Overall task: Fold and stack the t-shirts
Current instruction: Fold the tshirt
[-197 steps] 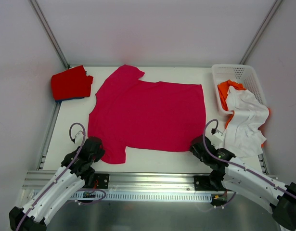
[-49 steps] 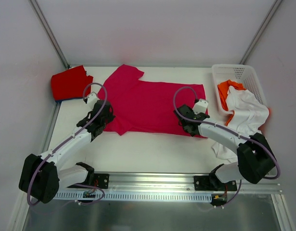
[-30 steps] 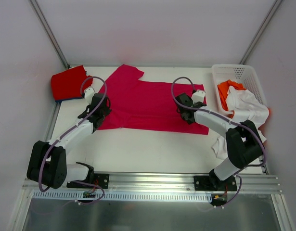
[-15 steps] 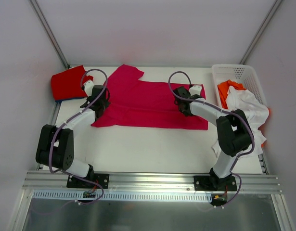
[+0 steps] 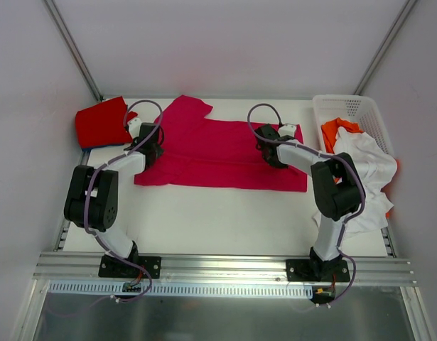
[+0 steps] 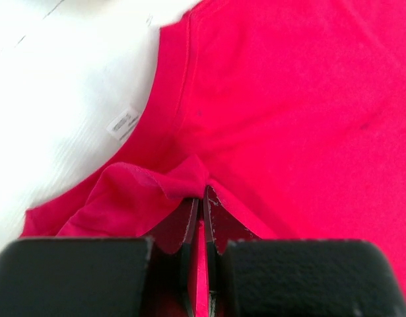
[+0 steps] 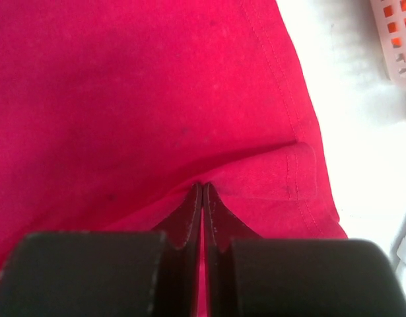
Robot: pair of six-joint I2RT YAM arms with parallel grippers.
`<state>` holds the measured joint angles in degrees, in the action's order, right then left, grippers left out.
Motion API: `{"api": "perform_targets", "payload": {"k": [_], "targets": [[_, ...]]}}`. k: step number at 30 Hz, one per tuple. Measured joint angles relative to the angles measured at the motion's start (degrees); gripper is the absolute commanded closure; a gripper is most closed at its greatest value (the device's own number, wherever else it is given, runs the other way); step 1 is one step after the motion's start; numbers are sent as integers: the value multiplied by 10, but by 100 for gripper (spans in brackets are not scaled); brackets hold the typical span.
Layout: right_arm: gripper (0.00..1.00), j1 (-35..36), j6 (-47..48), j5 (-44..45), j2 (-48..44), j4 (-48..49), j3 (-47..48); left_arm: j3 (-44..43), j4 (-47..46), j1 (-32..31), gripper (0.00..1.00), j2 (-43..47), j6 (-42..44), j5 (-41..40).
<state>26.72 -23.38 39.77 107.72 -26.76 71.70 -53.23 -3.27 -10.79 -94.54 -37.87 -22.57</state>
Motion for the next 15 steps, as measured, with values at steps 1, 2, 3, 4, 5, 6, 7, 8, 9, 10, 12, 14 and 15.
{"api": "perform_targets", "payload": {"k": [1, 2, 3, 4, 5, 6, 7, 8, 9, 10, 12, 14, 15], "targets": [[94, -2, 1, 0, 4, 0, 3, -6, -2, 1, 100, -8, 0, 0], [85, -5, 2, 0, 8, 0, 10, -14, -5, 3, 100, -16, 0, 1], [48, -7, 3, 0, 12, 0, 16, -22, -6, 4, 100, -24, 0, 1], [25, -11, 3, 1, 15, 0, 23, -31, -8, 5, 83, -33, 1, 1], [9, -16, 9, 3, 18, -1, 31, -40, -9, 7, 68, -41, 6, 1], [1, -20, 15, 6, 21, -1, 39, -47, -10, 8, 48, -49, 11, 0], [0, -26, 21, 10, 25, -8, 52, -55, -11, 11, 2, -57, 15, 0], [0, -30, 26, 14, 30, -15, 66, -62, -12, 12, 1, -64, 15, 0], [1, -34, 31, 20, 36, -21, 82, -68, -13, 13, 1, -68, 11, 0], [1, -37, 34, 25, 40, -27, 98, -71, -13, 15, 1, -70, 12, -1], [0, -42, 41, 39, 41, -41, 122, -75, -12, 15, 1, -70, 12, -1], [1, -43, 48, 50, 35, -47, 132, -80, -11, 18, 1, -68, 13, 0], [1, -43, 52, 52, 28, -50, 133, -83, -8, 18, 1, -67, 14, 1]]}}
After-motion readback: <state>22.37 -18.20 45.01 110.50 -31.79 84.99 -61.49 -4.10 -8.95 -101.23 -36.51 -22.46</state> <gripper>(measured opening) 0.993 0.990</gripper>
